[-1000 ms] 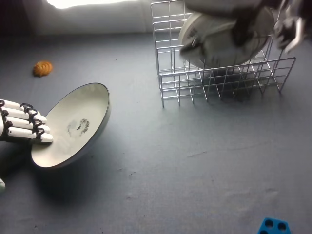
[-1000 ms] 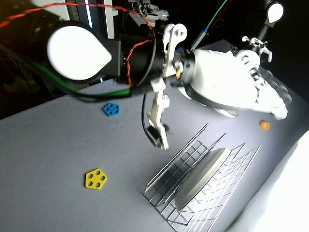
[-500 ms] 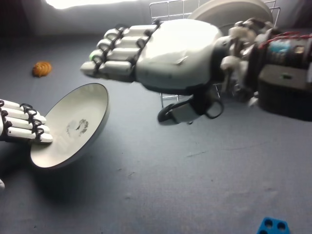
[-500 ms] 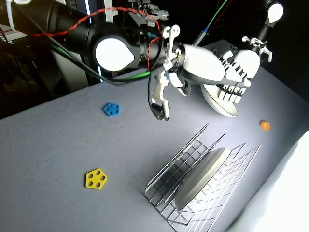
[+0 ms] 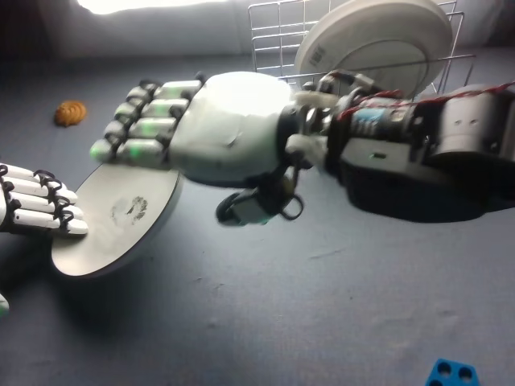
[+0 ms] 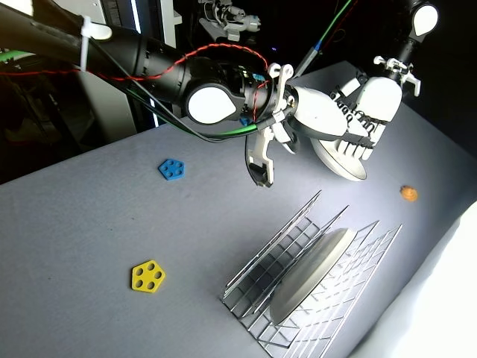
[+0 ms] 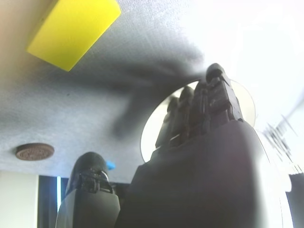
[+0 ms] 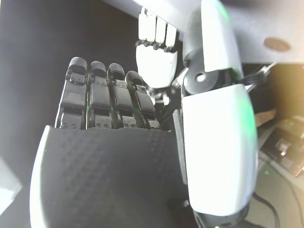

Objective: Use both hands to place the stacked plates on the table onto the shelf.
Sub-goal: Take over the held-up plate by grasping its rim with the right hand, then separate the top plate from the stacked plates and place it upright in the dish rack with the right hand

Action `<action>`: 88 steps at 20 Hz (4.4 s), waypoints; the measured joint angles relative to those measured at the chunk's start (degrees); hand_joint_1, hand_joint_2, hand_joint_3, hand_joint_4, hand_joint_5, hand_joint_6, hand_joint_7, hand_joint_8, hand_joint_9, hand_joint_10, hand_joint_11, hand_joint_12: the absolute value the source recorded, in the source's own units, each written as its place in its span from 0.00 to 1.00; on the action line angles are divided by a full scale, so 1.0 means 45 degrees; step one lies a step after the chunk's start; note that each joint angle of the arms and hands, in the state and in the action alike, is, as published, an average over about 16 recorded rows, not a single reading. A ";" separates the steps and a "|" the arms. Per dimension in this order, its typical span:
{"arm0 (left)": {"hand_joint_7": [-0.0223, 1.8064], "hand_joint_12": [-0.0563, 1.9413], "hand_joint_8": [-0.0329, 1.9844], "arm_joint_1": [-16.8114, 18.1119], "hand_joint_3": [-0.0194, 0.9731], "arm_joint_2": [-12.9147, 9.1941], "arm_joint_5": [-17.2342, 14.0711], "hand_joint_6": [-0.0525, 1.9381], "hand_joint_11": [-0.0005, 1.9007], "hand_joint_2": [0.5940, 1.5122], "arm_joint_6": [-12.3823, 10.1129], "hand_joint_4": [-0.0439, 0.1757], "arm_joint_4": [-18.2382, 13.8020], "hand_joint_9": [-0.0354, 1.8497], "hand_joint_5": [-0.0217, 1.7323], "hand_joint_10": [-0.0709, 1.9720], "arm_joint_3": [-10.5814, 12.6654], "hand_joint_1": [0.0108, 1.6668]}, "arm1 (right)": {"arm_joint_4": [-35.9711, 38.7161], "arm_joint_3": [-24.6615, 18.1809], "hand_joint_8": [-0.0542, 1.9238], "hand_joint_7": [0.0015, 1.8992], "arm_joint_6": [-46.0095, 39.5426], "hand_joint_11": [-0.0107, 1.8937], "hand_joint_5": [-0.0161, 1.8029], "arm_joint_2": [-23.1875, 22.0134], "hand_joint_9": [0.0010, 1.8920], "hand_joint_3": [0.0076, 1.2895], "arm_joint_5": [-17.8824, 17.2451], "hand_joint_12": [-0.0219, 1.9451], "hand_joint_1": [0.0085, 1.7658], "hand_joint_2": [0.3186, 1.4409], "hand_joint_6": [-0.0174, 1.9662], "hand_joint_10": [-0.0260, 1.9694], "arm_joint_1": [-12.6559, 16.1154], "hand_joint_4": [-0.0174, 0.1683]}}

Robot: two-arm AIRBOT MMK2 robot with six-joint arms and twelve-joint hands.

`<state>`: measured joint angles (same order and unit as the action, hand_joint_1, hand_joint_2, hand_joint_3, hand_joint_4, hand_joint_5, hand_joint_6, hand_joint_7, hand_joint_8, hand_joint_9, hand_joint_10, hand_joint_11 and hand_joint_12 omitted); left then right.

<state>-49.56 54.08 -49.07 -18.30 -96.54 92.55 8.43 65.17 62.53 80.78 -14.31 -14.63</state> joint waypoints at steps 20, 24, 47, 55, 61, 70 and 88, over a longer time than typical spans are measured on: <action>0.01 0.03 0.01 0.0000 0.02 0.0035 -0.0007 0.02 0.01 0.57 0.0000 0.19 0.0005 0.01 0.01 0.02 0.0037 0.00 | -0.0954 0.3117 0.04 0.05 0.0743 0.01 0.07 0.3348 0.03 0.00 -0.1339 0.18 0.72 0.69 0.02 0.02 -0.1236 0.11; 0.01 0.03 0.01 0.0000 0.02 0.0056 -0.0020 0.02 0.01 0.57 0.0000 0.19 0.0006 0.01 0.01 0.02 0.0071 0.00 | -0.1057 0.3499 0.04 0.11 0.0761 0.02 0.14 0.3676 0.09 0.00 -0.1544 0.35 0.73 0.70 0.03 0.04 -0.1354 0.11; 0.02 0.03 0.01 0.2514 0.02 -0.0213 -0.0284 0.03 0.01 0.57 -0.0436 0.20 -0.0674 0.02 0.01 0.04 -0.0053 0.00 | -0.2068 0.3486 0.54 0.40 0.0884 0.34 0.41 0.3396 0.43 0.00 -0.2775 0.71 0.70 0.66 0.45 0.53 -0.1688 0.15; 0.02 0.03 0.01 0.4013 0.02 -0.0599 -0.0475 0.03 0.01 0.57 -0.0733 0.20 -0.0807 0.03 0.02 0.04 -0.0185 0.00 | -0.2572 0.2242 0.56 0.42 0.0887 0.34 0.42 0.2272 0.45 0.00 -0.2687 0.71 0.71 0.66 0.46 0.49 -0.1680 0.15; 0.03 0.03 0.01 0.4474 0.02 -0.0773 -0.0563 0.03 0.01 0.57 -0.0935 0.20 -0.0956 0.03 0.02 0.04 -0.0338 0.00 | -0.3373 0.0466 0.54 0.44 0.0908 0.36 0.45 0.0659 0.45 0.00 -0.2346 0.71 0.72 0.66 0.47 0.57 -0.1351 0.11; 0.03 0.03 0.01 0.4815 0.02 -0.1015 -0.0692 0.03 0.01 0.57 -0.1199 0.20 -0.1198 0.03 0.02 0.04 -0.0726 0.00 | -0.5339 -0.2417 0.51 0.48 0.0949 0.38 0.49 -0.2213 0.45 0.00 -0.1518 0.72 0.74 0.66 0.49 0.65 0.0042 0.07; 0.02 0.03 0.01 0.5086 0.02 -0.1170 -0.0880 0.03 0.01 0.57 -0.1292 0.20 -0.1031 0.03 0.02 0.04 -0.0838 0.00 | -0.9632 -0.4371 0.53 0.48 -0.0194 0.39 0.49 -0.6086 0.46 0.00 0.0488 0.73 0.75 0.66 0.53 0.66 0.2485 0.08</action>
<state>-26.67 48.82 -53.02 -24.12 -101.18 88.78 -34.92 45.50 61.65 53.40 -12.11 -3.45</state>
